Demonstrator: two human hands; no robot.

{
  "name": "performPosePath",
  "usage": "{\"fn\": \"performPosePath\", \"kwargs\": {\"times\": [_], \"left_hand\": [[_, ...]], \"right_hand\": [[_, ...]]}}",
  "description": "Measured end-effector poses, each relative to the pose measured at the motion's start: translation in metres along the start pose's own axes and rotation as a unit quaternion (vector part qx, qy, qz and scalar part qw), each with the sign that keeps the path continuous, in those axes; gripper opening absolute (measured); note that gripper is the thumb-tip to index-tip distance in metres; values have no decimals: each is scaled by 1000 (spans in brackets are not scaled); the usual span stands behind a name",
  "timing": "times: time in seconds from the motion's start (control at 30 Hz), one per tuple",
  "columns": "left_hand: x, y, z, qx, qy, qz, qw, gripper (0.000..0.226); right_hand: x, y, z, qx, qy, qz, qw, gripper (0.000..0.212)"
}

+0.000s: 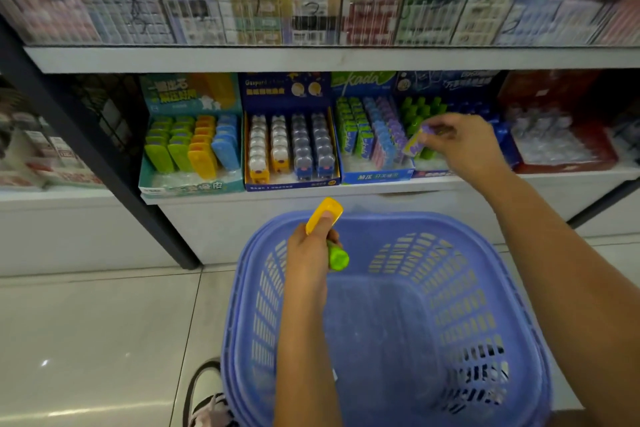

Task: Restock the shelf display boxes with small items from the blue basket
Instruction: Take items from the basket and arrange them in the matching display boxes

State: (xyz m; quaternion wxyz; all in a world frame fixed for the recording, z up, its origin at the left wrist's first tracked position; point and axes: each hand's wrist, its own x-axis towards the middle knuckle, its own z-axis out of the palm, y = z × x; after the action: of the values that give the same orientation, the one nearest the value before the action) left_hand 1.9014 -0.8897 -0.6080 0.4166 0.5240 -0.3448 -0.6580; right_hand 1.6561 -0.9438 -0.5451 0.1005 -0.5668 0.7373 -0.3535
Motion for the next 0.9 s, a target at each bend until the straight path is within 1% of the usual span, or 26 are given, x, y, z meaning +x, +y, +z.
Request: {"fn": "performPosePath", "kwargs": {"times": [0.1,0.2,0.37,0.43,0.5,0.57,0.67,0.7,0.77,0.8,0.83,0.87,0.9], "left_hand": [[2,-1,5,3,-1,0,1000,33],[4,0,11,-1,-7,-1,1000,34],[4,1,19,19,-20,-7,1000,36],[4,1,20,27,-21,-9,999,36],[3,2,21,20,-19,-11,1000,32],[4,4,23,-22,-25,-21,999,26],[4,11,24,-105,-49,-53,992,24],[3,12,23,-113,-58,-52,991,23],[1,11,19,-74,-75,-20,994,21],[0,9,17,-43,-81,5,996,20],[-1,8,14,-12,-85,30,996,19],[-2,7,12,16,-87,54,995,17],[-2,6,10,41,-88,79,992,15]], "right_hand": [[2,2,4,-4,-36,-13,999,21],[6,3,8,11,-43,-29,999,21],[10,5,11,-25,-82,-80,993,19],[10,6,11,-33,-75,-91,992,21],[6,9,15,-51,-43,-110,992,23],[-3,12,23,-73,-11,-128,989,23],[-14,11,27,-84,-20,-110,990,25],[-17,9,26,-97,-21,-110,989,27],[-26,1,22,-112,-13,-112,987,34],[-32,-6,21,-92,-9,-105,990,35],[-41,-14,22,-49,-16,-86,995,32],[-50,-24,23,16,-43,-55,997,25],[-58,-34,26,96,-92,-17,991,18]]}}
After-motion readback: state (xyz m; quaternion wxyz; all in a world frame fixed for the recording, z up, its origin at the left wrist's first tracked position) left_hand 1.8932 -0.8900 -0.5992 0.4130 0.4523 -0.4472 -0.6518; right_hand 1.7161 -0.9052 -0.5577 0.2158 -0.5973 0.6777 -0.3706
